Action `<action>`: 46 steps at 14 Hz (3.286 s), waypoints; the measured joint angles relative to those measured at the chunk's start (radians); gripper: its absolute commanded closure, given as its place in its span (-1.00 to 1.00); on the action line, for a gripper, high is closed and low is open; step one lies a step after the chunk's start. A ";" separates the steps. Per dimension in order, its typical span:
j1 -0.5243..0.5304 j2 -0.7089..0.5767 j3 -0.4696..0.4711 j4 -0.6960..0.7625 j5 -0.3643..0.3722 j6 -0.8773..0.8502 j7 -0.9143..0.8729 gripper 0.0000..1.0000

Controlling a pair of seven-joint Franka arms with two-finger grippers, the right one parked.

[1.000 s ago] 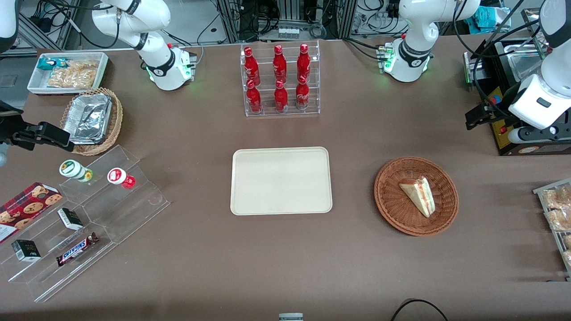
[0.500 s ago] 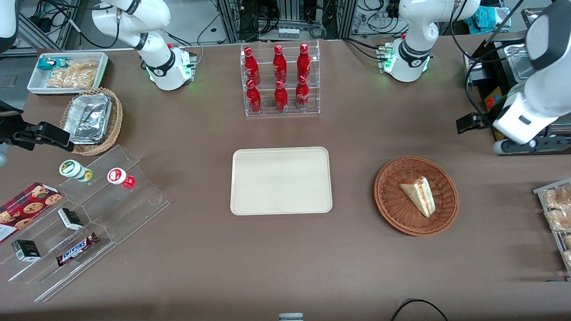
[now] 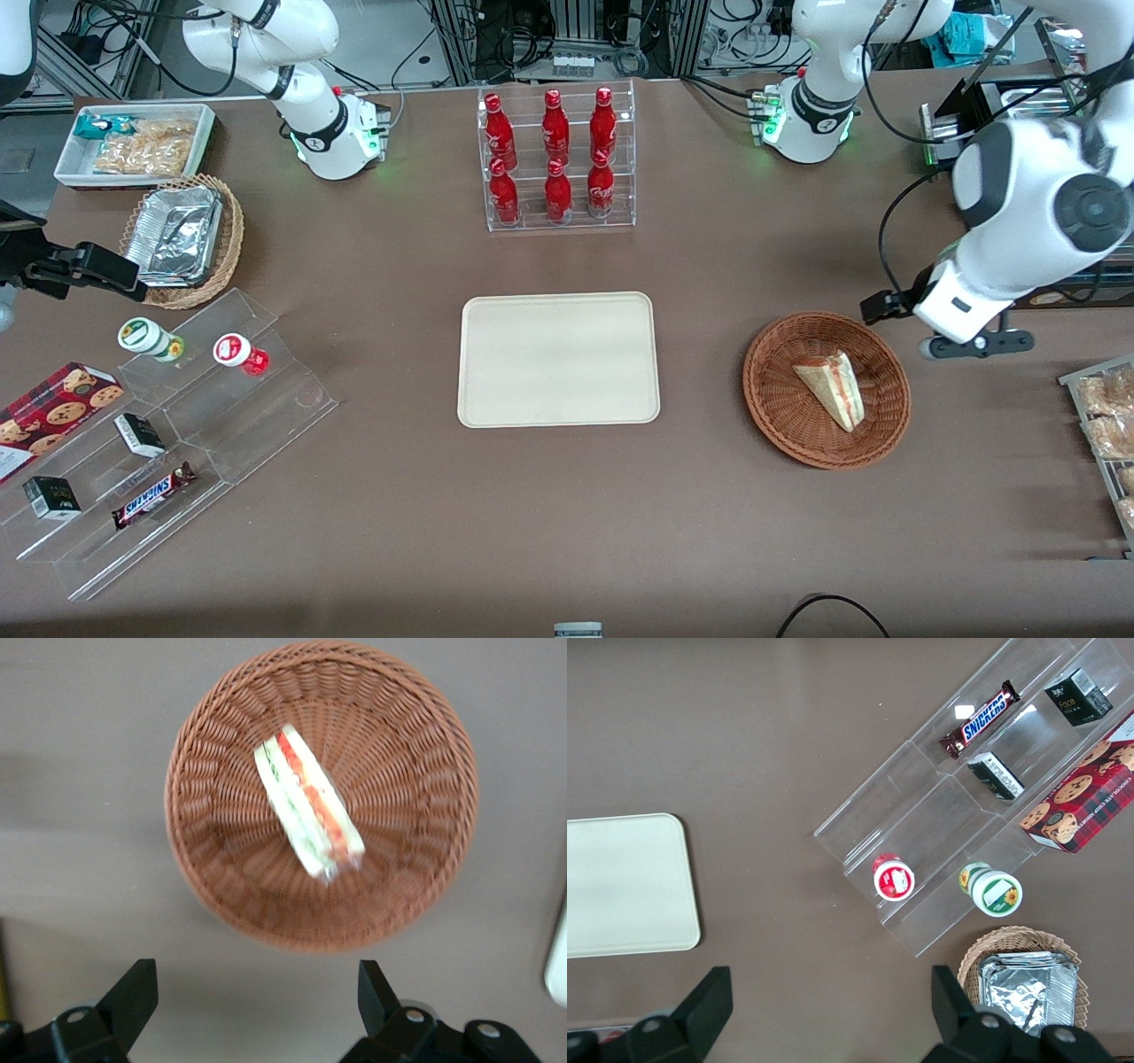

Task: Place sandwich from basket to tray
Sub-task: 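Lower the open left gripper over the wrapped sandwich and grasp it, then lift the sandwich and carry it over the cream tray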

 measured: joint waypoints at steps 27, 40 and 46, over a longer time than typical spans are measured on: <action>-0.054 0.217 -0.117 0.202 0.006 -0.051 -0.326 1.00; -0.450 0.540 -0.259 0.542 0.088 -0.012 -0.731 1.00; -0.577 0.670 -0.259 0.633 0.281 0.033 -0.979 1.00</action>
